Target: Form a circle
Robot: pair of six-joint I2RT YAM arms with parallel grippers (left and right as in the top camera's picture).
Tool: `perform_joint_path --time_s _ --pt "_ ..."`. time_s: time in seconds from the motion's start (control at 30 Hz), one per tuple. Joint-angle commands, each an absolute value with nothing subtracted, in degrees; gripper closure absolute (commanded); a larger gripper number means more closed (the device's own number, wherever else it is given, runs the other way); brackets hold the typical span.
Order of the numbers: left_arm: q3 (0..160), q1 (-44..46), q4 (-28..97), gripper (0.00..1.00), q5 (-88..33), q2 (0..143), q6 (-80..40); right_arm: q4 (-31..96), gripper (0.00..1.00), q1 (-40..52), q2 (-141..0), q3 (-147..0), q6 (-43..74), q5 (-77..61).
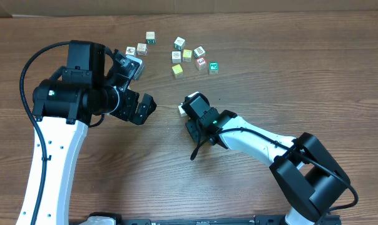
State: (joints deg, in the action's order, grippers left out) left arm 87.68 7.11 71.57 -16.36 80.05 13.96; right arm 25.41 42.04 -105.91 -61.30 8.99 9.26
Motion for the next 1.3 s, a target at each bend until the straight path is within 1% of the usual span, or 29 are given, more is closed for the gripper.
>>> perform_joint_path --time_s 0.0,0.27,0.3,0.37,1.27 --pt "87.48 7.14 71.55 0.0 -17.43 80.36 15.25 27.59 0.73 41.78 -106.37 -62.24 8.91 9.34" --pt "87.48 7.14 71.55 0.01 -17.41 80.36 15.25 29.95 0.74 41.76 -106.3 -63.9 8.91 9.23" --pt "87.48 7.14 71.55 0.0 -17.41 80.36 15.25 29.93 0.76 41.78 -106.28 -63.9 8.88 8.95" --pt "87.48 7.14 71.55 0.0 -17.41 80.36 15.25 29.71 0.78 41.78 -106.04 -64.01 8.91 8.95" --pt "87.48 7.14 71.55 0.0 -17.41 80.36 15.25 31.22 0.76 41.78 -105.86 -65.76 8.49 6.33"
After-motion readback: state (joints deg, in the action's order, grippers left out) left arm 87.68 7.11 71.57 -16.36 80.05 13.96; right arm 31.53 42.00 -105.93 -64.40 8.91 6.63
